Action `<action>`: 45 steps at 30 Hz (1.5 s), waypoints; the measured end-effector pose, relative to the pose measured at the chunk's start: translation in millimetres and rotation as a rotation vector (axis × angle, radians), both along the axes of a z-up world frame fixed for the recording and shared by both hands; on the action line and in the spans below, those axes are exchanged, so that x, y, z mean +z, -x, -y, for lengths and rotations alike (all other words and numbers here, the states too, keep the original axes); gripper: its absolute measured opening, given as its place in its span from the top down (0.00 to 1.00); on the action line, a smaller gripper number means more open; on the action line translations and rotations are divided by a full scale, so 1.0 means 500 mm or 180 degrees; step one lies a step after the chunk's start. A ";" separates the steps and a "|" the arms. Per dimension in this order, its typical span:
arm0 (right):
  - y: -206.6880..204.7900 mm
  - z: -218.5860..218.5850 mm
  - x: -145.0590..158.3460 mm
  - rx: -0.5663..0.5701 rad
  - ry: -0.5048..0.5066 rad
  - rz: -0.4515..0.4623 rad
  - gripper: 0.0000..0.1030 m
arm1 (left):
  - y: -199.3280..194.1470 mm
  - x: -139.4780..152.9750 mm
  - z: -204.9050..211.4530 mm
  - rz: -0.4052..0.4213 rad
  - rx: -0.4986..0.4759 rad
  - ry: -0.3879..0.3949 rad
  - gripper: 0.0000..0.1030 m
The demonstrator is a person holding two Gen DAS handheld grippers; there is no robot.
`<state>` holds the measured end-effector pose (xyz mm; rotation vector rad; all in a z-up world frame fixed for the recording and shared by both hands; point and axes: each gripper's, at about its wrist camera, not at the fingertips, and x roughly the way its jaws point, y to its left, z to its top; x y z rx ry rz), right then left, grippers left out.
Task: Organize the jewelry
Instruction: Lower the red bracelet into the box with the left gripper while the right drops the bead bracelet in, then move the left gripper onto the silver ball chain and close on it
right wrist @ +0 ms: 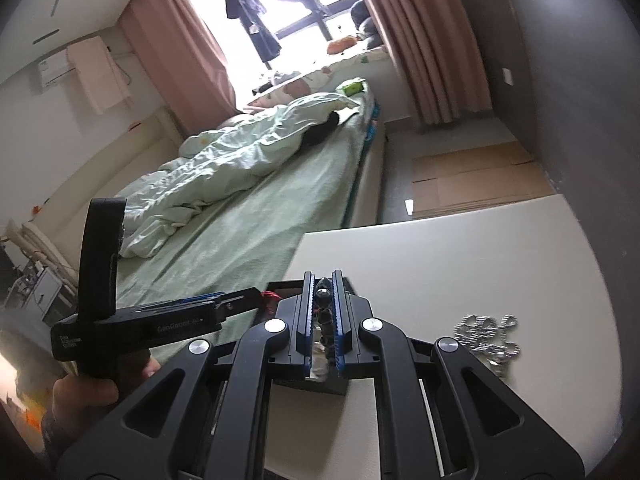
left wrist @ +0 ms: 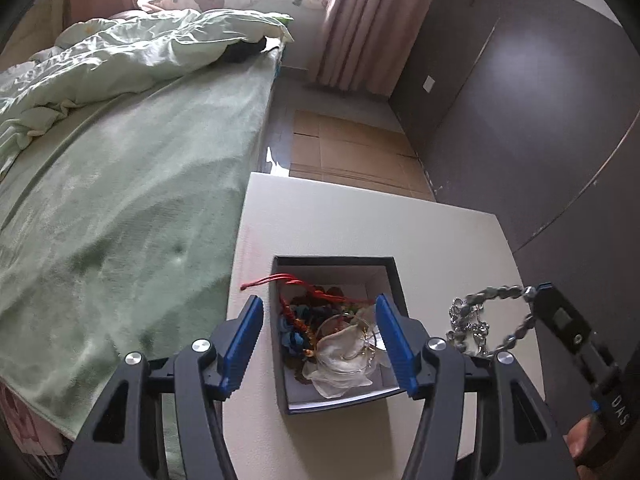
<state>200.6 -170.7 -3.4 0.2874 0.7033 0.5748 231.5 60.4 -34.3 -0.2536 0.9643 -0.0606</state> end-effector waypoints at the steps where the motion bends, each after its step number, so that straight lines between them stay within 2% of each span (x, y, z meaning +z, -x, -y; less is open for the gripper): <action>1: -0.003 -0.006 0.000 0.0023 -0.0019 -0.0009 0.91 | 0.001 0.003 -0.005 0.0010 0.0013 0.0010 0.45; 19: -0.077 -0.161 -0.015 0.0537 -0.0096 -0.0231 0.91 | 0.014 0.038 -0.104 0.0135 0.0308 0.0266 0.45; 21: -0.093 -0.175 -0.025 0.0493 0.0065 -0.0292 0.91 | 0.013 0.036 -0.110 0.0128 0.0318 0.0278 0.45; 22: -0.102 -0.179 -0.035 0.0454 0.0157 -0.0362 0.83 | 0.013 0.036 -0.112 0.0125 0.0324 0.0285 0.45; 23: -0.113 -0.180 -0.045 0.0427 0.0224 -0.0459 0.52 | 0.013 0.035 -0.113 0.0120 0.0326 0.0287 0.45; 24: -0.121 -0.172 -0.057 0.0324 0.0274 -0.0530 0.39 | 0.013 0.035 -0.114 0.0116 0.0327 0.0287 0.45; 25: -0.120 -0.161 -0.059 0.0212 0.0288 -0.0480 0.32 | 0.013 0.034 -0.114 0.0111 0.0326 0.0285 0.45; 26: -0.117 -0.147 -0.056 0.0110 0.0318 -0.0419 0.32 | 0.013 0.034 -0.113 0.0109 0.0321 0.0283 0.45; 30: -0.111 -0.093 -0.045 -0.0012 0.0121 -0.0446 0.32 | 0.009 0.030 -0.105 0.0099 0.0278 0.0252 0.45; 34: -0.096 -0.044 -0.037 -0.0135 0.0101 -0.0461 0.32 | 0.005 0.029 -0.083 0.0092 0.0207 0.0238 0.45; 40: -0.074 0.010 -0.033 -0.0307 0.0205 -0.0496 0.32 | 0.001 0.027 -0.038 0.0093 0.0067 0.0202 0.45; 43: -0.062 0.040 -0.039 -0.0426 0.0288 -0.0529 0.27 | -0.001 0.026 -0.015 0.0098 -0.0008 0.0177 0.45; 45: -0.055 0.056 -0.042 -0.0480 0.0336 -0.0544 0.26 | -0.002 0.023 0.001 0.0101 -0.0055 0.0151 0.45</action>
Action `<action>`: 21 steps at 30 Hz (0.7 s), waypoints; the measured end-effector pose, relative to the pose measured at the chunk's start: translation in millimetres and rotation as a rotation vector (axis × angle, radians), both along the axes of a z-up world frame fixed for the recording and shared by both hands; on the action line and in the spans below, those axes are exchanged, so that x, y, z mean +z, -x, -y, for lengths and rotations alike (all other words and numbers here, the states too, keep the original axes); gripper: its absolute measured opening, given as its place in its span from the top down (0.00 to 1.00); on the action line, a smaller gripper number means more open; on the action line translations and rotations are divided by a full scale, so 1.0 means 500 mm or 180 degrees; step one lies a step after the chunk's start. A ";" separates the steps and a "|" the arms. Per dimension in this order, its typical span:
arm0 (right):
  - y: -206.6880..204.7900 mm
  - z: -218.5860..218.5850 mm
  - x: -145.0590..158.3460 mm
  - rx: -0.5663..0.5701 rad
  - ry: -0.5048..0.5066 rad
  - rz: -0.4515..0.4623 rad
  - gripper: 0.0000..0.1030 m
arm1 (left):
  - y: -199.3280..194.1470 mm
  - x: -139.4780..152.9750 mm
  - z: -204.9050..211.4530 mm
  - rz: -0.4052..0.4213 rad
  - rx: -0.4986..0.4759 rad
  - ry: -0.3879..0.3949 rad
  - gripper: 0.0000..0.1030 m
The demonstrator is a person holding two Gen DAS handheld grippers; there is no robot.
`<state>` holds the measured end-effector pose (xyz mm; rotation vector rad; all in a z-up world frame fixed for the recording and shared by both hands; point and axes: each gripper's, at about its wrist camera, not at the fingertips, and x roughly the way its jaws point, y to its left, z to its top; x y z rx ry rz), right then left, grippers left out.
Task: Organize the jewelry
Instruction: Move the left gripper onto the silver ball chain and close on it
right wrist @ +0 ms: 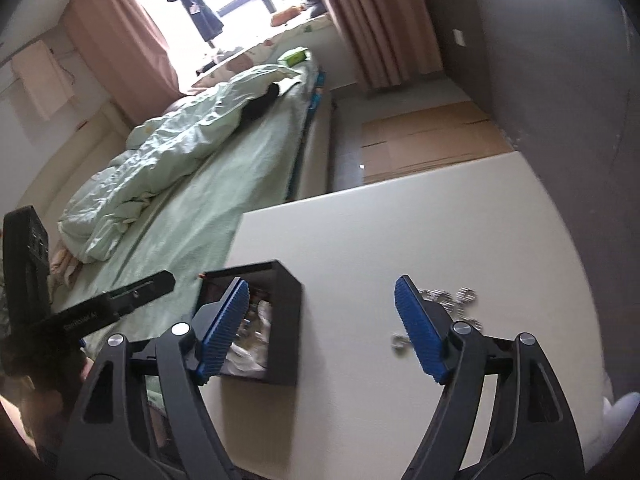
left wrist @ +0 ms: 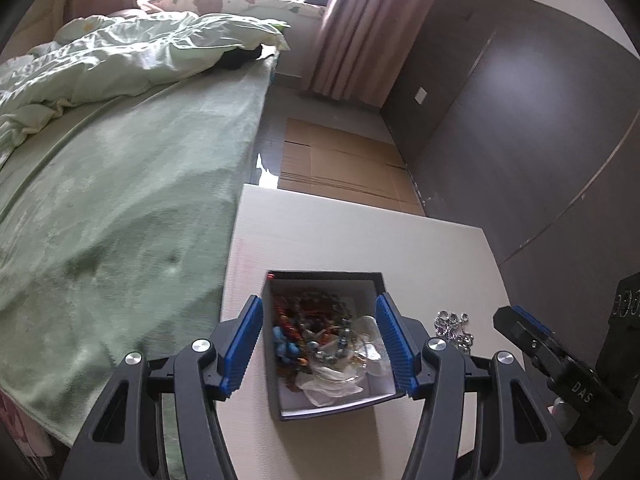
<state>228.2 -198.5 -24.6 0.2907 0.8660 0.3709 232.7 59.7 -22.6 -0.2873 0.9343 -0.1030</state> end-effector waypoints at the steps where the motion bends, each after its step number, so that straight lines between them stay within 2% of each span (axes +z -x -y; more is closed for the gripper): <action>1: 0.002 0.006 -0.002 -0.0013 0.0019 -0.0009 0.26 | -0.001 -0.002 0.005 0.0000 -0.0017 -0.0014 0.43; 4: 0.012 0.025 -0.005 -0.0056 0.0072 -0.0014 0.18 | -0.002 -0.008 0.029 0.0041 -0.0056 -0.0089 0.30; 6: 0.018 0.036 -0.006 -0.0080 0.0120 -0.0021 0.15 | -0.001 -0.007 0.044 0.0073 -0.0088 -0.0113 0.27; 8: 0.025 0.051 -0.010 -0.0111 0.0154 -0.0038 0.07 | -0.001 -0.006 0.058 0.0105 -0.0121 -0.0133 0.18; 11: 0.029 0.073 -0.015 -0.0159 0.0189 -0.0085 0.05 | 0.002 -0.003 0.081 0.0190 -0.0180 -0.0178 0.09; 21: 0.018 0.161 -0.043 -0.0430 0.0257 -0.0284 0.05 | -0.015 -0.020 0.166 0.0213 -0.0447 -0.0289 0.09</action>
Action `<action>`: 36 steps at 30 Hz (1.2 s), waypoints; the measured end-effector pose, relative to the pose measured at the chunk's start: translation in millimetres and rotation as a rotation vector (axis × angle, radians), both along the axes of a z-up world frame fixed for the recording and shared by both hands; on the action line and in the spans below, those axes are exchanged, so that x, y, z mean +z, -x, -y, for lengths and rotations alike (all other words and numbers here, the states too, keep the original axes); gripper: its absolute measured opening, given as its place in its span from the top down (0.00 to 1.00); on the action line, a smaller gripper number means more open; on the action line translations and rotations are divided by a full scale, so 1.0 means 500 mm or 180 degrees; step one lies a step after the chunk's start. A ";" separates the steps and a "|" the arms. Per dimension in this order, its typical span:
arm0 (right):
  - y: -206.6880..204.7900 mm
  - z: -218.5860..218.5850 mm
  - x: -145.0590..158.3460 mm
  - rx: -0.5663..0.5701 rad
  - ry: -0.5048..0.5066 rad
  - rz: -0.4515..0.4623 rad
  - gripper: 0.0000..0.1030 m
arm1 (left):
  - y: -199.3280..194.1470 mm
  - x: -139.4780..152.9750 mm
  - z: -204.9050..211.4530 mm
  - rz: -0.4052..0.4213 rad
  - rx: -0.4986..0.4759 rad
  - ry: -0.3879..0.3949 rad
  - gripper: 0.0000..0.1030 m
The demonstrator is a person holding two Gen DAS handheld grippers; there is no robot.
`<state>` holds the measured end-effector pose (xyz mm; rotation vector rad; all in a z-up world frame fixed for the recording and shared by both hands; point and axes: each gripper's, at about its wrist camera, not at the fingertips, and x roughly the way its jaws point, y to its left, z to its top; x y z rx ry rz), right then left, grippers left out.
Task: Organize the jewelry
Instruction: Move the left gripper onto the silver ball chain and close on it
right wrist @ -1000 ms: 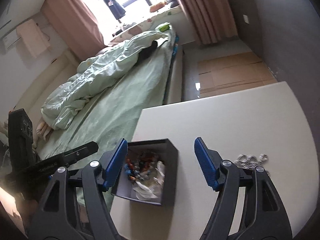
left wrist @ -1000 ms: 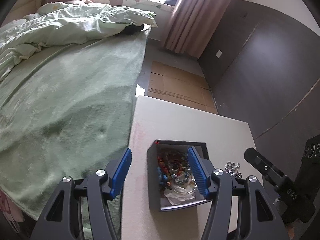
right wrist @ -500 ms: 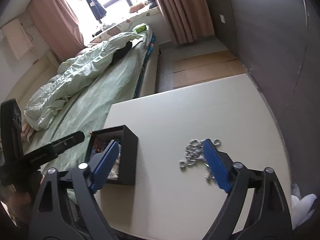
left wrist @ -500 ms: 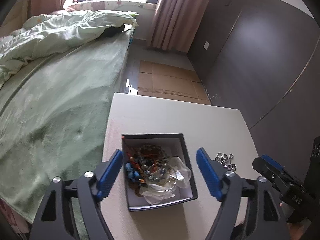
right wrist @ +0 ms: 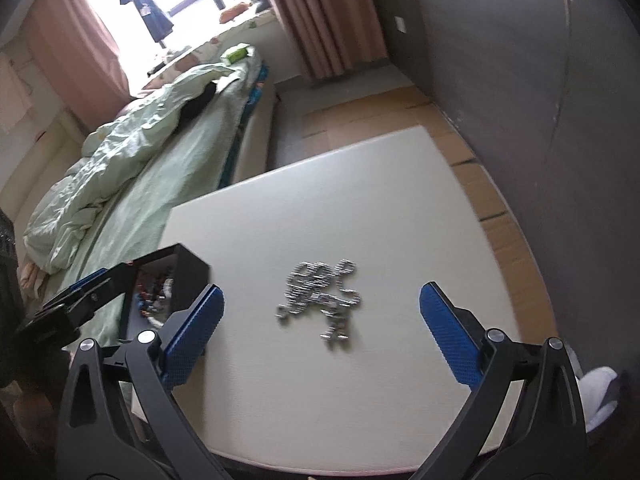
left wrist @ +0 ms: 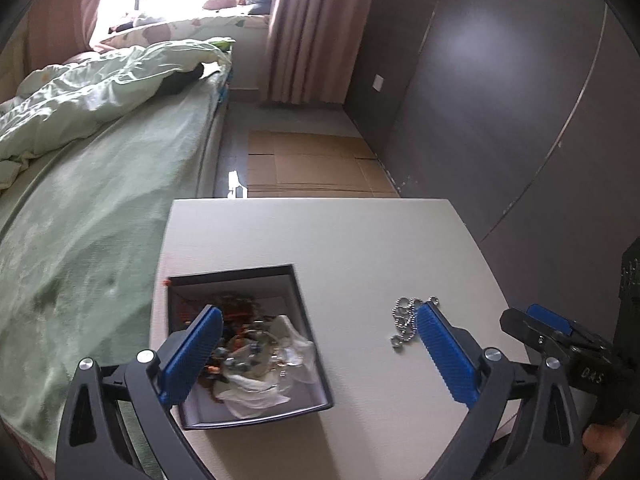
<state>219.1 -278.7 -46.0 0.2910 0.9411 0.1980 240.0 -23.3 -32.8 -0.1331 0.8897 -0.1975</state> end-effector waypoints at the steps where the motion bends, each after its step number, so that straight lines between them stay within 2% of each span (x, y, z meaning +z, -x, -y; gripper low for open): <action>1: -0.001 0.011 -0.005 -0.0024 0.0000 -0.0025 0.05 | -0.002 -0.002 0.006 -0.0006 -0.0013 -0.0008 0.10; 6: -0.004 0.058 -0.022 -0.0154 -0.0066 -0.0112 0.05 | -0.020 -0.020 0.045 -0.0110 -0.0139 0.0036 0.24; 10: -0.006 0.089 -0.032 -0.0249 -0.0152 -0.0175 0.05 | -0.037 -0.037 0.073 -0.0225 -0.0207 0.0064 0.39; 17: -0.007 0.120 -0.035 -0.0391 -0.0236 -0.0142 0.05 | -0.067 -0.069 0.134 -0.0398 -0.0357 0.0080 0.58; 20: -0.008 0.124 -0.034 -0.0458 -0.0205 -0.0128 0.05 | -0.085 -0.096 0.168 -0.0526 -0.0459 0.0008 0.65; 36: -0.019 0.141 -0.051 -0.0558 -0.0281 -0.0215 0.05 | -0.129 -0.188 0.238 -0.0821 -0.0463 -0.0112 0.64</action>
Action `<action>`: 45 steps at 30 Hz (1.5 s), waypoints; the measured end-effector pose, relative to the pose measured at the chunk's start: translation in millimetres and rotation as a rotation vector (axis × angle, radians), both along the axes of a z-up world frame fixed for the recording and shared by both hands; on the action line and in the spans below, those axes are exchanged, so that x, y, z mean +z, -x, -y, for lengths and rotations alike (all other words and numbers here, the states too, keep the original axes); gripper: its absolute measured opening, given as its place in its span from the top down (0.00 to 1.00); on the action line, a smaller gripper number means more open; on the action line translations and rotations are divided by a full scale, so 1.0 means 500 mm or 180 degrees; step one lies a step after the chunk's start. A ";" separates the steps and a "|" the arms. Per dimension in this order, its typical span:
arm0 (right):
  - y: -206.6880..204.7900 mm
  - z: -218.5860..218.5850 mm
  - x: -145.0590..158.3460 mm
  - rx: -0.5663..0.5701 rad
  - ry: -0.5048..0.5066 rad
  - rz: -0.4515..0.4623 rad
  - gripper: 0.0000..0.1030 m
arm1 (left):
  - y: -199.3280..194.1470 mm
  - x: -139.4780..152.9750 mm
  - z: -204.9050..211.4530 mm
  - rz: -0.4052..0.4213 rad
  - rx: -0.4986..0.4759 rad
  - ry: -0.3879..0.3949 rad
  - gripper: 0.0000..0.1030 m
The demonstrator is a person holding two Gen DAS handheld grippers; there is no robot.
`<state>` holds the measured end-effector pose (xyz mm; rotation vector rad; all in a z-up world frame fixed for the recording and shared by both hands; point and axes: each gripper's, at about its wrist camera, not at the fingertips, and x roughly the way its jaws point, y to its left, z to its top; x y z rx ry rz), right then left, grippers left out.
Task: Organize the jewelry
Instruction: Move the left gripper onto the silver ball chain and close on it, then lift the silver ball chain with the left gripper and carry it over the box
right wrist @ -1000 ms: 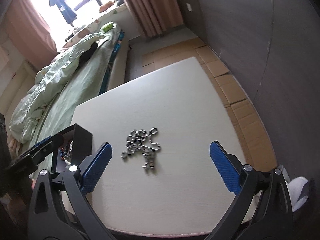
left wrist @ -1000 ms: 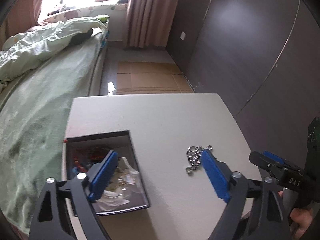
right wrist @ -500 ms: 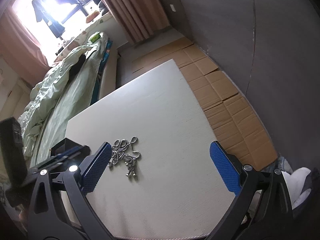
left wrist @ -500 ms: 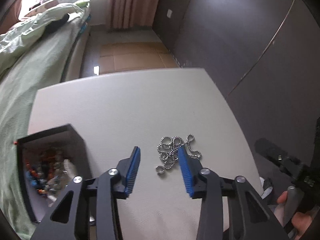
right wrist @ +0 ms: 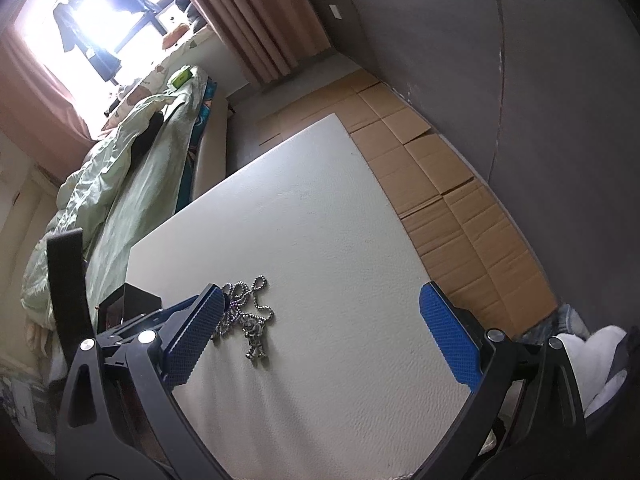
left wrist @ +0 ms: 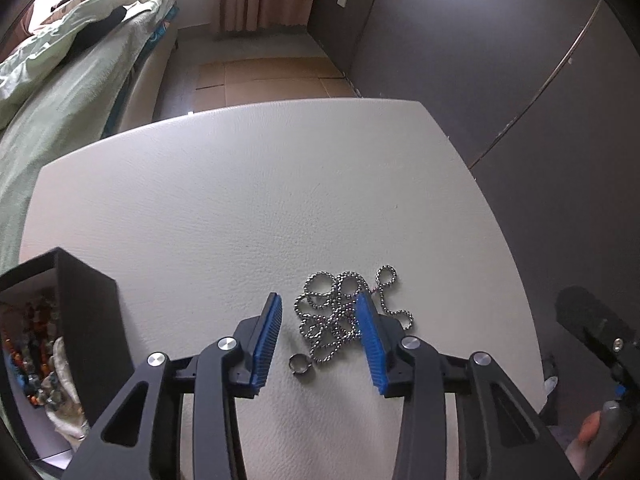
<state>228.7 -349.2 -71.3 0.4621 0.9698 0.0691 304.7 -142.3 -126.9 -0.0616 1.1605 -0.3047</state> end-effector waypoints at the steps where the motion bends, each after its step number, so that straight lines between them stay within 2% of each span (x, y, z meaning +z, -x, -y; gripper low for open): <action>1: -0.001 0.002 -0.002 -0.0012 -0.0017 -0.0011 0.05 | 0.000 -0.006 0.004 -0.0015 -0.0008 -0.0030 0.64; 3: -0.001 0.004 -0.004 -0.0029 -0.0028 -0.0025 0.05 | 0.001 -0.006 0.015 0.0040 -0.0038 -0.0096 0.63; 6: -0.003 0.003 -0.004 -0.0037 -0.0026 -0.0033 0.05 | 0.008 -0.009 0.030 0.0090 -0.0113 -0.0152 0.55; 9: -0.006 0.001 -0.004 -0.0043 -0.0017 -0.0037 0.05 | 0.014 -0.011 0.046 0.0148 -0.0176 -0.0335 0.57; 11: -0.006 0.000 -0.005 -0.0048 -0.0011 -0.0044 0.05 | 0.020 -0.011 0.055 0.0204 -0.0202 -0.0545 0.69; 12: -0.007 0.000 -0.006 -0.0051 -0.0012 -0.0048 0.05 | 0.022 -0.011 0.055 0.0210 -0.0219 -0.0571 0.71; 14: -0.008 -0.001 -0.007 -0.0049 -0.0009 -0.0050 0.05 | 0.024 -0.011 0.052 0.0203 -0.0238 -0.0581 0.84; 16: -0.008 -0.002 -0.008 -0.0040 0.0006 -0.0054 0.05 | 0.027 -0.011 0.049 0.0196 -0.0279 -0.0553 0.90; 20: -0.008 -0.012 -0.009 -0.0003 0.0054 -0.0065 0.05 | 0.025 -0.007 0.032 0.0100 -0.0256 -0.0369 0.91; 21: -0.009 -0.013 -0.009 0.0004 0.0064 -0.0067 0.05 | 0.021 -0.003 0.026 0.0064 -0.0237 -0.0288 0.97; 27: -0.016 -0.009 -0.019 -0.0015 -0.0013 -0.0118 0.05 | 0.021 0.072 -0.013 0.0179 -0.0150 0.0114 0.97; 30: -0.018 -0.011 -0.022 -0.0008 -0.0042 -0.0132 0.05 | 0.027 0.118 -0.025 0.0299 -0.0123 0.0201 0.98; 36: -0.026 -0.029 -0.019 0.0086 -0.0031 -0.0113 0.05 | 0.044 0.235 -0.034 0.0618 -0.0152 0.0237 0.98; 39: -0.030 -0.036 -0.018 0.0130 -0.0045 -0.0103 0.12 | 0.055 0.294 -0.036 0.0778 -0.0179 0.0227 0.98; 41: -0.033 -0.041 -0.020 0.0164 -0.0065 -0.0113 0.20 | 0.067 0.336 -0.034 0.0896 -0.0189 0.0207 0.98; 45: -0.031 -0.057 -0.017 0.0277 -0.0056 -0.0090 0.25 | 0.089 0.413 -0.040 0.1144 -0.0183 0.0117 0.98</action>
